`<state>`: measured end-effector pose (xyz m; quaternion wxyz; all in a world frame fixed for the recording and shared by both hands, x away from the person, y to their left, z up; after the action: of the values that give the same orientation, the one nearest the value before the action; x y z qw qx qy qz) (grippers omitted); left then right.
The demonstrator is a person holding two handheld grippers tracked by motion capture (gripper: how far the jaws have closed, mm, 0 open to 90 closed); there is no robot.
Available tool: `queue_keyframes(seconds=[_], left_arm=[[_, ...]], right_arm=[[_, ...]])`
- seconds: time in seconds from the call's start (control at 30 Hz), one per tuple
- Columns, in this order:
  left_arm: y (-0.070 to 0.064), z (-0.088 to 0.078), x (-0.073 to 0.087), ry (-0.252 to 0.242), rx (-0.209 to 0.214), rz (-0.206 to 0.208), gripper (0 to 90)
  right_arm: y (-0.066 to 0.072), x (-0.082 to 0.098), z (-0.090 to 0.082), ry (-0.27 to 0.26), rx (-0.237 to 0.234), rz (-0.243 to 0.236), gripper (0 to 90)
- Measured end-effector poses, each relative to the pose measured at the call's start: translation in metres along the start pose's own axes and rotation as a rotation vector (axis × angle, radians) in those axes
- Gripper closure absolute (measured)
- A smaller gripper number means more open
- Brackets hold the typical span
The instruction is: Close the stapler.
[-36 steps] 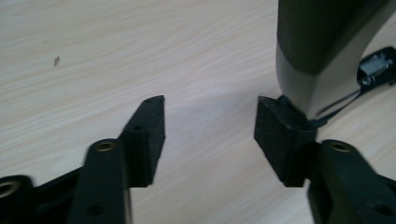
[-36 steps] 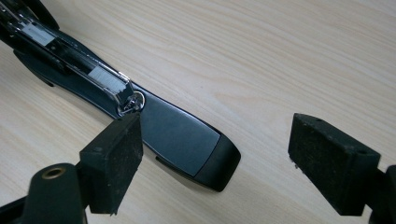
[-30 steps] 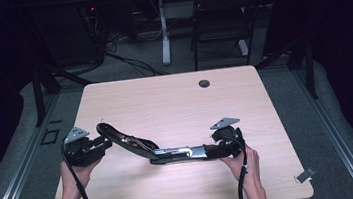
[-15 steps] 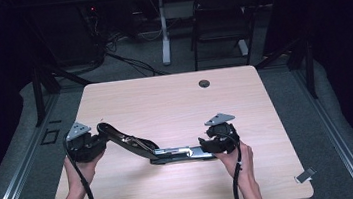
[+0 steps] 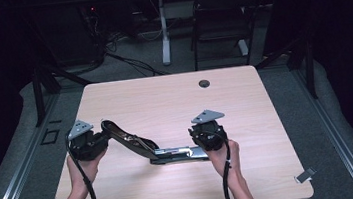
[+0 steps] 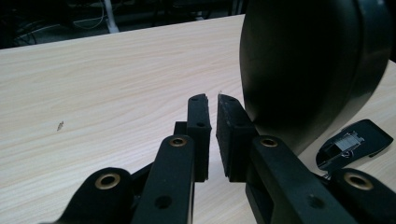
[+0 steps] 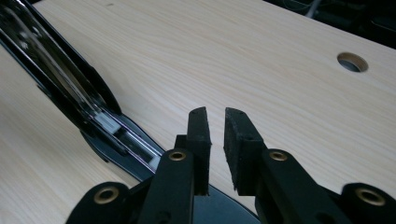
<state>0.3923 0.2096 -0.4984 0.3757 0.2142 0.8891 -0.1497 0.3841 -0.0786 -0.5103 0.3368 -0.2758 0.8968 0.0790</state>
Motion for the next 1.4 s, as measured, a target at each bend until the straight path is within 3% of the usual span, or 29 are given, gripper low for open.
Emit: queue_keyframes(seconds=[0.37,0.63,0.93,1.17,1.4], left_arm=[[-0.011,0.001,-0.007,-0.041,0.012,0.016,89.9],[-0.021,0.005,-0.014,-0.060,0.028,0.029,90.0],[-0.028,0.007,-0.018,-0.060,0.037,0.035,90.0],[-0.042,0.015,-0.023,-0.057,0.059,0.063,90.0],[-0.061,0.028,-0.025,-0.026,0.083,0.121,90.0]], right_arm=[[0.018,-0.026,0.001,-0.038,-0.015,-0.052,86.0],[0.028,-0.037,0.001,-0.071,-0.027,-0.038,85.0],[0.045,-0.050,0.005,-0.087,-0.046,-0.062,86.4],[0.059,-0.060,0.004,-0.118,-0.074,-0.070,86.4],[0.069,-0.072,-0.001,-0.155,-0.083,-0.075,88.2]])
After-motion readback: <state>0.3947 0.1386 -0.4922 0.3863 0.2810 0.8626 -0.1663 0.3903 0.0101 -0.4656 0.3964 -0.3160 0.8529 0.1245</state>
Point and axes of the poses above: each handheld gripper's, and its own axes: z roughly forward along the jaws, x roughly out of its underside, y roughly to its left, the point moved 7 cm from there along z, roughly forward along the jaws, and after that the axes turned 12 degrees about y, right-handed, at the moved point
